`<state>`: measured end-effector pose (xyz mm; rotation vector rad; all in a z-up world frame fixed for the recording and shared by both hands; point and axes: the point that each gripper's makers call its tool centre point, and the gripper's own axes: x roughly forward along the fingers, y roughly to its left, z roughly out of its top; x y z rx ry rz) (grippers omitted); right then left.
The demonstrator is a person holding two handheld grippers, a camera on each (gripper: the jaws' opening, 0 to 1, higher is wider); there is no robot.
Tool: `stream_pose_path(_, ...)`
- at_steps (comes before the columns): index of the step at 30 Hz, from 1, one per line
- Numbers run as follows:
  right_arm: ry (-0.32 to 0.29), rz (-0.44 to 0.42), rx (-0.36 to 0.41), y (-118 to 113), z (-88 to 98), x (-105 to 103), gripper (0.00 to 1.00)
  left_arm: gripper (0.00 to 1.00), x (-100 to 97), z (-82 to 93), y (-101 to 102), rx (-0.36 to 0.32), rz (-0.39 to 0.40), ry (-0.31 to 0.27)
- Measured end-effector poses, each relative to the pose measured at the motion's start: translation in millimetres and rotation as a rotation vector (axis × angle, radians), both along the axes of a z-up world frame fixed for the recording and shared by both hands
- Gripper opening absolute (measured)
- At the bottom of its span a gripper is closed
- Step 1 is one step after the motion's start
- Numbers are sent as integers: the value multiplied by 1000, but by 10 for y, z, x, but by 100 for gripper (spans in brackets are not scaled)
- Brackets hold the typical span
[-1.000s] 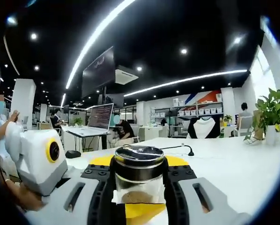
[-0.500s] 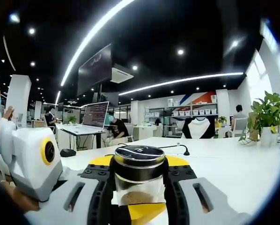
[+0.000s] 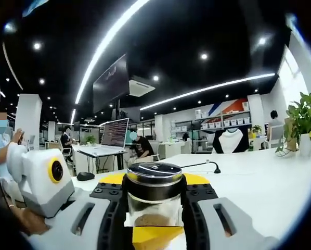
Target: Rotate the seasoning bottle until the label or dispensing opening points toward the visible target arrow and the bottle remains upright within the marked orientation range
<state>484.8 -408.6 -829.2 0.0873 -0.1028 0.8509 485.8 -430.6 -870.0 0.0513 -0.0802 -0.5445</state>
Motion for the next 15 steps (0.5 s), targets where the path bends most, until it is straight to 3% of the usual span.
stream_pose_path(1,-11,3,14,-5,33,-6,38,43,-9,46,-9,-9,-10,-29)
stream_pose_path(5,-28,16,11,7,94,-22,38,43,-33,97,-16,7,-27,-55)
stream_pose_path(9,-40,41,8,11,108,-25,38,43,-41,114,-29,1,-72,-52)
stream_pose_path(12,-47,60,15,-8,114,-24,38,43,-74,116,-75,-61,-149,-32)
stream_pose_path(15,-24,88,39,-30,113,-28,38,43,-80,95,-63,-63,-172,-18)
